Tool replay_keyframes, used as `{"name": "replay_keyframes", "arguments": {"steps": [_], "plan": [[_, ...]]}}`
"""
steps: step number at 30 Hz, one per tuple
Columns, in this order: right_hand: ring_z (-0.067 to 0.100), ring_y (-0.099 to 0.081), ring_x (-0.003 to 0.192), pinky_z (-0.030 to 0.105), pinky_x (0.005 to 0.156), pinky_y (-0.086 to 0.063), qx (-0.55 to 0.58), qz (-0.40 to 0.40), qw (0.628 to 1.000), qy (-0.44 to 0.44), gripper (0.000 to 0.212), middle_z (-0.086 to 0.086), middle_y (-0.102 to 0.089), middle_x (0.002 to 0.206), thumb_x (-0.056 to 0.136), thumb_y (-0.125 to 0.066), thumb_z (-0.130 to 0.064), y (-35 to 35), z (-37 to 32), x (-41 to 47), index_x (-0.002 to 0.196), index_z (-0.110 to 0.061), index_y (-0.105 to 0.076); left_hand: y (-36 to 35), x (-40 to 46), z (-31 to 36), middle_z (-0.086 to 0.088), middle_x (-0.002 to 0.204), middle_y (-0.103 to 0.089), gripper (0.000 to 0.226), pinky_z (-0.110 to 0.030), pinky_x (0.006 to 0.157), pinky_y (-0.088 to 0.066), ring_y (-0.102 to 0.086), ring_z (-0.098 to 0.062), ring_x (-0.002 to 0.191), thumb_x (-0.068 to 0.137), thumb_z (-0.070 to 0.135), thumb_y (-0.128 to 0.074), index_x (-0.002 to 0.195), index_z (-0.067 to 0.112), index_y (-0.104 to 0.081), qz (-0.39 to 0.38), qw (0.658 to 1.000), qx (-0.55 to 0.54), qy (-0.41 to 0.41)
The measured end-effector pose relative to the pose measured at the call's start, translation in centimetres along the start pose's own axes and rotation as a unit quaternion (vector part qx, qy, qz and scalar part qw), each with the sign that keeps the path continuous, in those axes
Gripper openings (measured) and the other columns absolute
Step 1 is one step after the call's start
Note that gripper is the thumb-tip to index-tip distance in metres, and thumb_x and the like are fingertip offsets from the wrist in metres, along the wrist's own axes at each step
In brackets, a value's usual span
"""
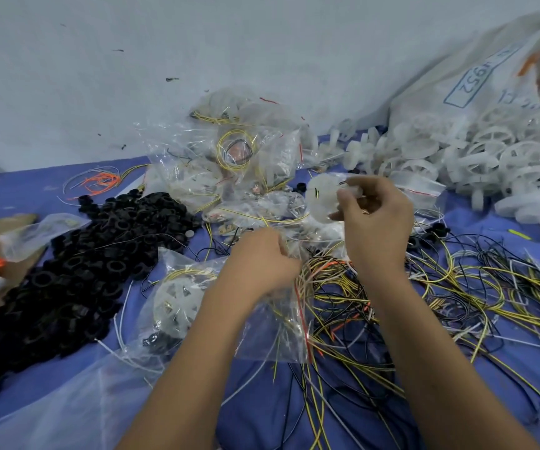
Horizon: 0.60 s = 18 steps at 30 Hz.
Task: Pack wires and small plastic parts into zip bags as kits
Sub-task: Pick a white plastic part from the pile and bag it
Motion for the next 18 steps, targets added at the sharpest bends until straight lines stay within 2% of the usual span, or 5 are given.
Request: {"name": "replay_keyframes", "arguments": {"steps": [3, 5, 8, 11, 18], "plan": [[0.011, -0.065, 0.060, 0.020, 0.061, -0.057, 0.327, -0.056, 0.922, -0.199, 0.004, 0.003, -0.068, 0.073, 0.095, -0.066, -0.007, -1.6, 0.4, -3.4, 0.092, -0.006, -0.068, 0.6, 0.3, -1.4, -0.007, 0.051, -0.067, 0.011, -0.038, 0.056, -0.062, -0.070, -0.021, 0.047, 0.088, 0.007, -0.060, 0.077, 0.005, -0.060, 0.043, 0.988, -0.140, 0.040], [0.006, -0.058, 0.053, 0.015, 0.051, -0.051, 0.390, -0.100, 0.875, -0.269, 0.014, -0.001, -0.065, 0.067, 0.096, -0.064, -0.018, -2.5, 1.0, -5.3, 0.090, -0.006, -0.066, 1.2, 0.4, -2.1, -0.002, 0.046, -0.064, 0.012, -0.034, 0.050, -0.057, -0.065, -0.016, 0.040, 0.089, 0.006, -0.058, 0.079, 0.002, -0.061, 0.099, 0.976, -0.190, 0.047], [0.008, -0.045, 0.045, 0.018, 0.037, -0.033, 0.311, -0.161, 0.898, -0.267, 0.029, -0.001, -0.055, 0.058, 0.087, -0.065, -0.037, -2.9, 1.7, -6.4, 0.083, -0.008, -0.061, 2.0, 0.3, -2.7, 0.001, 0.042, -0.059, 0.018, -0.030, 0.047, -0.051, -0.057, -0.014, 0.035, 0.093, 0.011, -0.059, 0.076, 0.005, -0.061, 0.146, 0.951, -0.266, 0.057], [0.010, -0.041, 0.044, 0.018, 0.036, -0.027, 0.248, -0.181, 0.919, -0.248, 0.030, 0.001, -0.053, 0.058, 0.089, -0.067, -0.036, -2.7, 2.3, -6.4, 0.085, -0.007, -0.061, 2.7, -0.1, -3.0, 0.004, 0.041, -0.055, 0.022, -0.020, 0.039, -0.044, -0.051, -0.010, 0.033, 0.097, 0.016, -0.066, 0.077, 0.007, -0.060, 0.131, 0.928, -0.341, 0.069], [0.017, -0.058, 0.052, 0.025, 0.046, -0.048, 0.127, -0.219, 0.948, -0.192, 0.006, 0.009, -0.067, 0.066, 0.096, -0.067, -0.009, -2.9, 3.0, -6.6, 0.092, -0.006, -0.069, 4.1, -0.8, -3.4, -0.008, 0.061, -0.068, 0.008, -0.024, 0.050, -0.055, -0.068, -0.016, 0.051, 0.090, 0.004, -0.064, 0.096, 0.000, -0.062, 0.006, 0.934, -0.342, 0.106]]}}
Point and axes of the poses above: each hand's wrist, its own x-axis towards the middle knuckle, its own y-axis out of the back of the hand, z = x × y, the point moved 5 cm from there along x, towards the middle knuckle
